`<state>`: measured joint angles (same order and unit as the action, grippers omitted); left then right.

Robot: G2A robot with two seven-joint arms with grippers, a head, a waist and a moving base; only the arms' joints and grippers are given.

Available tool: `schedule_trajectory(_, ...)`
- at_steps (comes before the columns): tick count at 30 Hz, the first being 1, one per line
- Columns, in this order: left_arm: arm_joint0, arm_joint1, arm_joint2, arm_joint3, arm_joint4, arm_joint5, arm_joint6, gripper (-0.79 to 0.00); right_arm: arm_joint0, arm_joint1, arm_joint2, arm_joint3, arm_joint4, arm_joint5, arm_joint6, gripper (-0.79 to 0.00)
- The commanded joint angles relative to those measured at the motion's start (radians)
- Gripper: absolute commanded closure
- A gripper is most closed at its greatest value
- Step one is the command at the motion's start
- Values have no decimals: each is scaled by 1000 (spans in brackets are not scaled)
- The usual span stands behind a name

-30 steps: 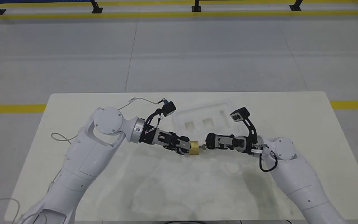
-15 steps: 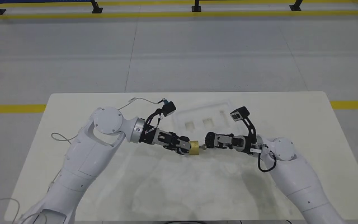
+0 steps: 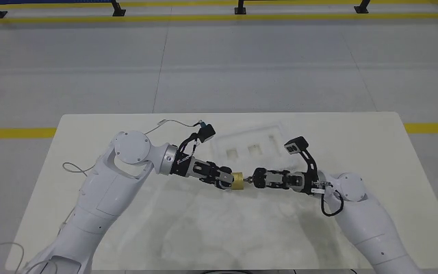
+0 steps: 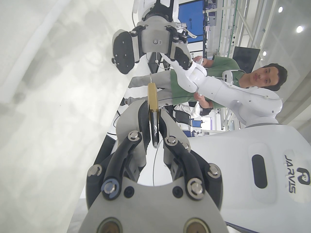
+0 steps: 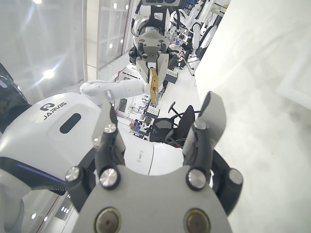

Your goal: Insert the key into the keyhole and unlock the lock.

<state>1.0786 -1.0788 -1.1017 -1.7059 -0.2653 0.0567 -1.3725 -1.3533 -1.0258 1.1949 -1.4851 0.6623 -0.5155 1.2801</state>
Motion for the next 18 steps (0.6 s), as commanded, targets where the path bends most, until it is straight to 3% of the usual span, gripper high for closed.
schedule_trajectory(1,0,0,0,0,0,0,0,0,2,-1,-5,2,0,0,2,-160)
schedule_trajectory(13,0,0,0,0,0,0,0,0,19,-11,-42,5,0,-1,-2,-160)
schedule_trajectory(17,0,0,0,0,0,0,0,0,23,-13,-50,4,-5,-2,-3,-68)
schedule_trajectory(18,0,0,0,0,0,0,0,0,24,-13,-52,4,-5,-1,-2,-9)
